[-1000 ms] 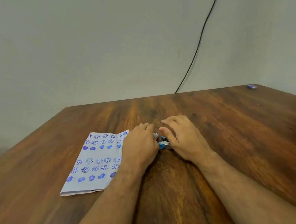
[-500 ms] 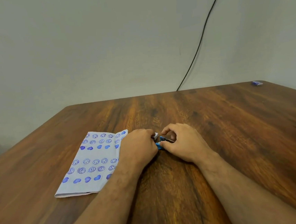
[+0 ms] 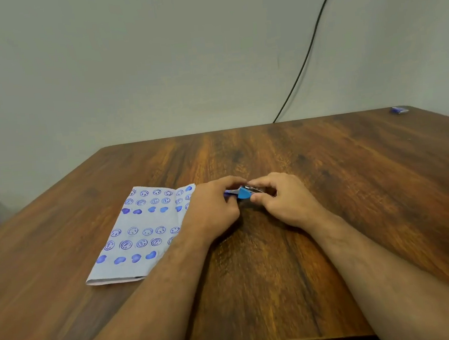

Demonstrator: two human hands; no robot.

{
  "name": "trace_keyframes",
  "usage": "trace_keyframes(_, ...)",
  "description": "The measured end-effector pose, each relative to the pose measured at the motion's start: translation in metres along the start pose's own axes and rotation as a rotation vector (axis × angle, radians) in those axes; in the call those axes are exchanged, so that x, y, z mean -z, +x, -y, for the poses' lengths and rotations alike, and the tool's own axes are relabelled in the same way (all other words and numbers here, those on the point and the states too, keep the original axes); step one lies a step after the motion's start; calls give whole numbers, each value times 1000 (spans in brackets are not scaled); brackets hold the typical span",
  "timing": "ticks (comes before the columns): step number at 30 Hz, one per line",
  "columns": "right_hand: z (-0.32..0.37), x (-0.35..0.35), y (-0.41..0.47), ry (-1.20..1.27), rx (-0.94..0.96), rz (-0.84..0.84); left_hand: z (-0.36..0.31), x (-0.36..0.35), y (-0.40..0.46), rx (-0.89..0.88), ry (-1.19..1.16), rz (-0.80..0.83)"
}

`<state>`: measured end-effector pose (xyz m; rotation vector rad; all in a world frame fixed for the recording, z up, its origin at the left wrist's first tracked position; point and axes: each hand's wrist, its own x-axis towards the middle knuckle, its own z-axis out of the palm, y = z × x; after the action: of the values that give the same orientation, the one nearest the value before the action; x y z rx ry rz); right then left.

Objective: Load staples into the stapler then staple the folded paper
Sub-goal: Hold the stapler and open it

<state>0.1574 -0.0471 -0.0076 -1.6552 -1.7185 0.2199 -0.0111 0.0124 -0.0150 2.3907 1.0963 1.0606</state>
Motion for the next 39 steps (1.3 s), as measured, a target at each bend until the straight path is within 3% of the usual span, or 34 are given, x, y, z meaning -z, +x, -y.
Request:
trace_keyframes(4,-2,4,4,41,-37,62,-4,-2,5,18,20,83)
trace_keyframes(16,-11,6,6,252,-53,-65,-2,-2,7,-53,16,41)
trace_keyframes(25,-12,10,3,352,-64,-33,-5,1,5,-135,-23,27)
trace_keyframes(39,-7,9,0,440,-90,2,-1,3,2,-52,-137,-40)
